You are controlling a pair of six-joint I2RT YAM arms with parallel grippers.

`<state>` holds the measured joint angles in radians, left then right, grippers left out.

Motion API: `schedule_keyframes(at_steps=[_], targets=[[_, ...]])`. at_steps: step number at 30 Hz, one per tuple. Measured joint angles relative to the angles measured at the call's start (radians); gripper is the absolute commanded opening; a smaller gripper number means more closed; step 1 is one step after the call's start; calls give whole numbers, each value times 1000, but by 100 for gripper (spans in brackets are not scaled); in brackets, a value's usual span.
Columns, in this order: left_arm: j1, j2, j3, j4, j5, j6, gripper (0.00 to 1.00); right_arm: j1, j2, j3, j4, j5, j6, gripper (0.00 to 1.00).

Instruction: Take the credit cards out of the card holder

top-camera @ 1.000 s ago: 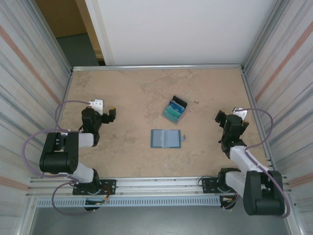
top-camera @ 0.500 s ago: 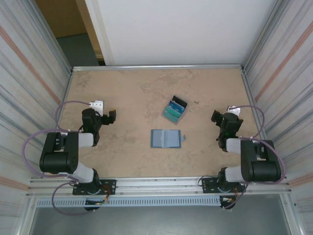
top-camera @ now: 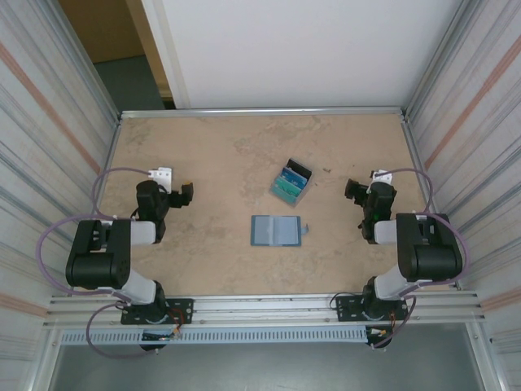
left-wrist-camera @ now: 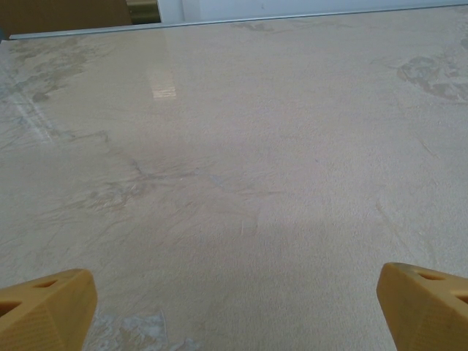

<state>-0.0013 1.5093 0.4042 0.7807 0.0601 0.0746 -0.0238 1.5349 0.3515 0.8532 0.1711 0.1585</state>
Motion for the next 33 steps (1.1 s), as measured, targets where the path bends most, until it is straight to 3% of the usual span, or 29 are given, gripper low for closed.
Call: schedule_keyframes(at_steps=[10,21,33], targets=[[0,0,0,0,0,0,99,-47,3,35,-37,-225,-45,99],[0,0,0,0,-1,0,99,-40,3,35,-40,-247,-49,99],[-1,0,0,0,-1,0,99,-62,3,35,-39,-353,-66,99]])
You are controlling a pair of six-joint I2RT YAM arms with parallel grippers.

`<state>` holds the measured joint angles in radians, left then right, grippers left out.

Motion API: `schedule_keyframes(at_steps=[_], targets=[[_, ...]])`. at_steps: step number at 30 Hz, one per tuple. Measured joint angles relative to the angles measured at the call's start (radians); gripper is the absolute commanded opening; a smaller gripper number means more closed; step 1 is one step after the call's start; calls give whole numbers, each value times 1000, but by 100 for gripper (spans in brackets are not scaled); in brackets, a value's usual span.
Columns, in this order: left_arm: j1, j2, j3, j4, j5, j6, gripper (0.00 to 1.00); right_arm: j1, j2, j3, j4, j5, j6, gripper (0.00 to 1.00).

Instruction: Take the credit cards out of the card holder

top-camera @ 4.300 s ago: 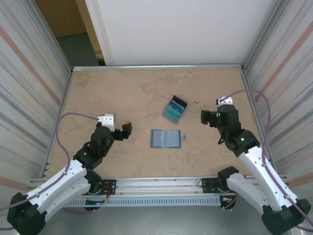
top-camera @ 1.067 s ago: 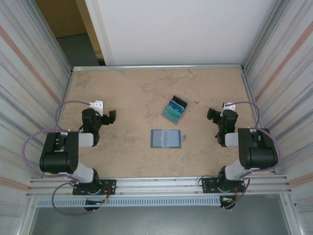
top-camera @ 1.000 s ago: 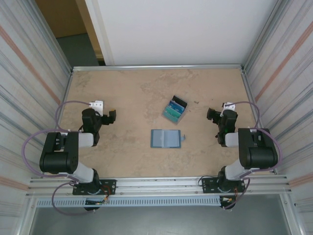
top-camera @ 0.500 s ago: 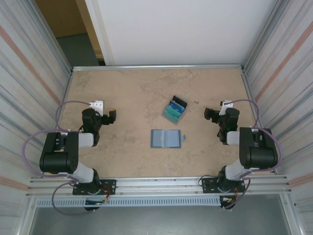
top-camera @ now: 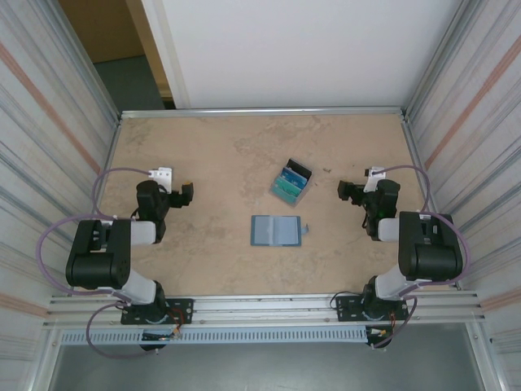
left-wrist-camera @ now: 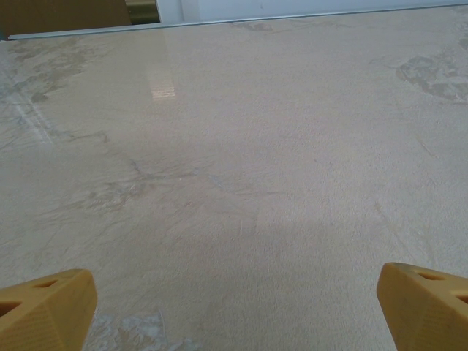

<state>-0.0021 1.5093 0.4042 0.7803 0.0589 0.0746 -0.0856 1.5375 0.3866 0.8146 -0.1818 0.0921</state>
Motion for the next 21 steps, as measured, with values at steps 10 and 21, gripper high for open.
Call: schedule_keyframes(at_steps=[10,21], targets=[[-13,0,0,0,-7,0,99,0,0,0,0,-6,0,99],[-18,0,0,0,-8,0,99,0,0,0,0,-3,0,99]])
